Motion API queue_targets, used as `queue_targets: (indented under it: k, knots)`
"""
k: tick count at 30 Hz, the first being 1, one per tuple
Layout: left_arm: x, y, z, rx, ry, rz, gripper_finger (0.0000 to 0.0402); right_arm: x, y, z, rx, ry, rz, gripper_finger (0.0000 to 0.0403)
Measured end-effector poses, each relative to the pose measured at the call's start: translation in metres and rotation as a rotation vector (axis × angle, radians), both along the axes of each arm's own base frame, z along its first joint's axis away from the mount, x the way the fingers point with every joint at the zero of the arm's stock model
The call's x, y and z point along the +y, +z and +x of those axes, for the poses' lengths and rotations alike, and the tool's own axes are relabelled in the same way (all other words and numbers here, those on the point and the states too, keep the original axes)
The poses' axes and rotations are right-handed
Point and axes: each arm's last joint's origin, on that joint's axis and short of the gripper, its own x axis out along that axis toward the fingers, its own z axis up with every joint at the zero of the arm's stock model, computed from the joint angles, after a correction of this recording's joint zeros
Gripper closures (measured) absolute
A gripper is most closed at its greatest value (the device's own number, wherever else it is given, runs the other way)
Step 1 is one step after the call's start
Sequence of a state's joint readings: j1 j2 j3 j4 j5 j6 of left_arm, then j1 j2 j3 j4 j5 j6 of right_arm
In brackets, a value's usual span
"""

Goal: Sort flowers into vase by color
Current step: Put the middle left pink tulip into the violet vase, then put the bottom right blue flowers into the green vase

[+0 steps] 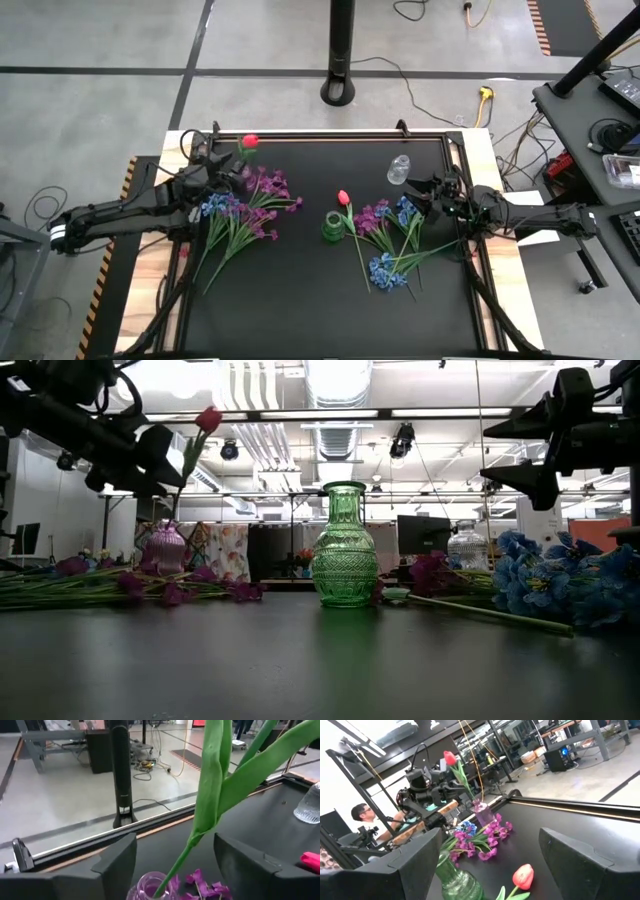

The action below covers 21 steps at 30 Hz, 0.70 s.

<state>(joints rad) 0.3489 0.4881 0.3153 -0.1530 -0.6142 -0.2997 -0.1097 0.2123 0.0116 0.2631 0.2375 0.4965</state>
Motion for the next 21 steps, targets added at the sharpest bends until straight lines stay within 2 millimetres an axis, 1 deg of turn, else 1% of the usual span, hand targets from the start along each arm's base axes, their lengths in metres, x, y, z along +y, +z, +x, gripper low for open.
queue_targets:
  k: [3, 5, 7, 9, 12, 16, 19, 21]
  knots:
    - [-0.002, 0.003, -0.002, 0.035, -0.039, -0.061, 0.0136, 0.000, -0.001, 0.000, 0.004, 0.001, 0.009, 0.0078]
    - [-0.005, 0.009, -0.006, 0.091, -0.065, -0.129, 0.0131, 0.000, -0.001, 0.000, 0.002, 0.001, 0.016, 0.0078]
    - [-0.008, 0.017, -0.013, 0.140, -0.043, -0.221, 0.0130, 0.000, -0.001, 0.000, -0.002, 0.002, 0.030, 0.0078]
    - [-0.010, 0.029, -0.018, 0.120, -0.005, -0.292, 0.0130, 0.000, -0.002, 0.000, -0.001, 0.008, 0.062, 0.0078]
    - [-0.013, 0.048, -0.020, 0.075, -0.043, -0.350, 0.0133, 0.002, -0.003, 0.001, 0.004, 0.068, 0.084, 0.0078]
    - [-0.018, 0.062, -0.015, 0.038, -0.159, -0.387, 0.0138, 0.004, -0.003, 0.001, -0.009, 0.145, 0.128, 0.0078]
    - [-0.022, 0.065, -0.008, 0.024, -0.210, -0.398, 0.0140, 0.005, -0.003, 0.002, -0.008, 0.184, 0.149, 0.0078]
    - [-0.026, 0.067, 0.000, 0.001, -0.261, -0.404, 0.0141, 0.005, -0.003, 0.003, 0.024, 0.199, 0.163, 0.0078]
